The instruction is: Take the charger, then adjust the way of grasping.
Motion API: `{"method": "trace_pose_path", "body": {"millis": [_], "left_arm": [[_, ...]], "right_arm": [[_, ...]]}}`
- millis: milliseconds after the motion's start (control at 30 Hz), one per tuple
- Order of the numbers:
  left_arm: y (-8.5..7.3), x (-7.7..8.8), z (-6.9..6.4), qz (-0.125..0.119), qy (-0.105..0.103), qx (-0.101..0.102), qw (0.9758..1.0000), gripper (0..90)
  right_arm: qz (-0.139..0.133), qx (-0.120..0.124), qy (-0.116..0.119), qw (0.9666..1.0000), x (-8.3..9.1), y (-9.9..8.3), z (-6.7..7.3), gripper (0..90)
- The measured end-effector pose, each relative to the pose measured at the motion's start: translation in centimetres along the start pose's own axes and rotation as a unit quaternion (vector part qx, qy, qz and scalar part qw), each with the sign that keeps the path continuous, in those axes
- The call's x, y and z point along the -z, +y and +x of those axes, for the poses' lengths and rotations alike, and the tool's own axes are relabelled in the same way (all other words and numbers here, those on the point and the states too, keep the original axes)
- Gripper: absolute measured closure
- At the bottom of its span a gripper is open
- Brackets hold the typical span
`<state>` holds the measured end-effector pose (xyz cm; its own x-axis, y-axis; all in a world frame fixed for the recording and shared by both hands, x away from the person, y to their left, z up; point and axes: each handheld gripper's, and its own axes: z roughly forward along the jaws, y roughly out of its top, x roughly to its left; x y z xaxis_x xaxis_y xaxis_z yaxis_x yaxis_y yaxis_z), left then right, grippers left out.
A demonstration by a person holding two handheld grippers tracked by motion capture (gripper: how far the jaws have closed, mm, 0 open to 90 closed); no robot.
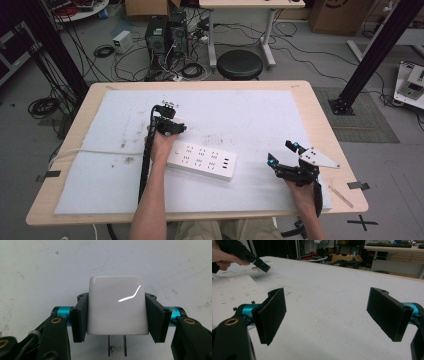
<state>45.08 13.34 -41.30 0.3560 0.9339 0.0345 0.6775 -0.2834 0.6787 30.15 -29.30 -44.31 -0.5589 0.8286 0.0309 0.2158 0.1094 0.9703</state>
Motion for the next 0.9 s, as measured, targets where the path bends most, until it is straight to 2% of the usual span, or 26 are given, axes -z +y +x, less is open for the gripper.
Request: {"method": "trace_pose_path", "body": {"millis": [267,333,467,600,700,767,800,867,900], "left_arm": [[0.2,1.8,-0.6,-0.019,-0.01,-0.017,0.9996,42.5],[0.2,2.7,-0.9,-0.031,-0.019,-0.025,0.999,42.4],[-0.5,3.8,-1.1,-0.051,-0.034,-0.019,0.9979,42.5],[-1.4,5.0,-1.4,-0.058,-0.037,-0.025,0.9973,42.4],[-1.6,5.3,-1.4,-0.063,-0.038,-0.031,0.9968,42.4],[-2.3,6.2,-1.9,-0.077,-0.04,-0.039,0.9955,42.4],[-2.8,6.9,-2.2,-0.087,-0.044,-0.052,0.9938,42.4],[-2.9,7.0,-2.3,-0.089,-0.045,-0.056,0.9934,42.4],[-3.3,7.6,-2.8,-0.099,-0.044,-0.07,0.9916,42.4]], "right_arm": [[-0.003,0.004,0.001,1.0,0.0,0.0,-0.1,16.3],[-0.001,0.001,0.004,1.0,0.0,0.0,0.0,16.3],[-0.001,0.002,0.005,1.0,0.0,0.0,0.0,16.3],[0.001,0.001,0.009,1.0,0.0,0.0,0.0,16.3],[0.0,0.0,0.009,1.0,0.0,0.0,0.0,16.3],[0.001,0.0,0.01,1.0,0.0,0.0,0.0,16.3],[0.003,0.0,0.011,0.9999,0.0,0.0,0.0,16.3],[0.005,-0.002,0.012,0.9999,-0.1,0.0,0.1,16.4],[0.006,0.0,0.012,0.9999,-0.1,0.0,0.1,16.4]]}}
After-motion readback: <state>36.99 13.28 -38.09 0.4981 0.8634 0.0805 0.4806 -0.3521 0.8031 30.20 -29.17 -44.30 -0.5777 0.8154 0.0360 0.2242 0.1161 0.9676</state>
